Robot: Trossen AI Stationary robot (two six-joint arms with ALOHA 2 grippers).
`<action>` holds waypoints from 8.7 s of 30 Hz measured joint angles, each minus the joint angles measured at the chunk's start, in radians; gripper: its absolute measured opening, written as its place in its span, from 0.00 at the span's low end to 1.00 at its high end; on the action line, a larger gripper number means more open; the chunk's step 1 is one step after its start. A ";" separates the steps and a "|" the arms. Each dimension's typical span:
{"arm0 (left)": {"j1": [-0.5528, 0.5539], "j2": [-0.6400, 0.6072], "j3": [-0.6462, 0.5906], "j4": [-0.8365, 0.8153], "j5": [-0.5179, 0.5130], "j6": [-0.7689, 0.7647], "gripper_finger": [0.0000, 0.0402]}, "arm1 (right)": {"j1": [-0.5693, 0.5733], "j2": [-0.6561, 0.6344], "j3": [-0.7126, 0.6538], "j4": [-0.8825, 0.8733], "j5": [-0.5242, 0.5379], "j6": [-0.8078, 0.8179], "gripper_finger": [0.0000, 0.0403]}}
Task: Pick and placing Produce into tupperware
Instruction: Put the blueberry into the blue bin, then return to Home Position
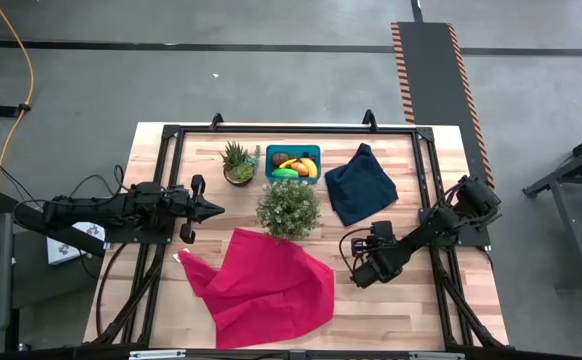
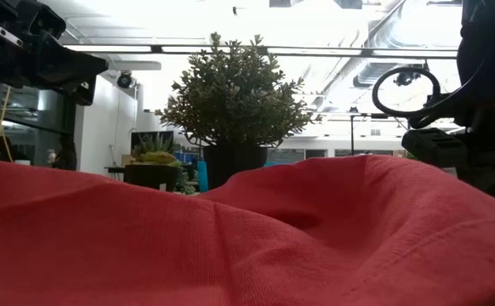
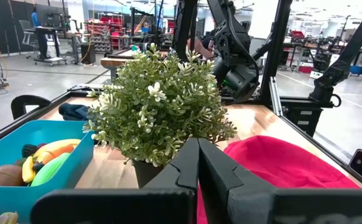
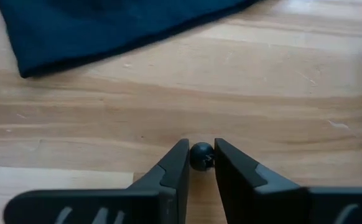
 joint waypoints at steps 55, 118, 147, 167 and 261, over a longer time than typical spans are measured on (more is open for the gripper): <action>0.000 0.000 0.000 0.000 0.000 0.000 0.00 | 0.114 -0.107 0.468 -0.091 0.093 -0.388 0.09; 0.000 0.000 0.000 0.000 0.000 0.000 0.00 | -0.795 -0.096 1.046 0.189 -0.298 -1.765 0.09; 0.000 0.000 0.000 0.000 0.000 0.000 0.00 | -1.010 0.195 1.044 0.119 -0.612 -2.039 0.09; 0.000 0.000 0.000 0.000 0.000 0.000 0.00 | -1.015 0.340 1.044 0.162 -0.663 -2.051 0.09; 0.000 0.000 0.000 0.000 0.000 0.000 0.00 | -0.748 -0.497 0.734 0.260 -0.552 -1.918 0.23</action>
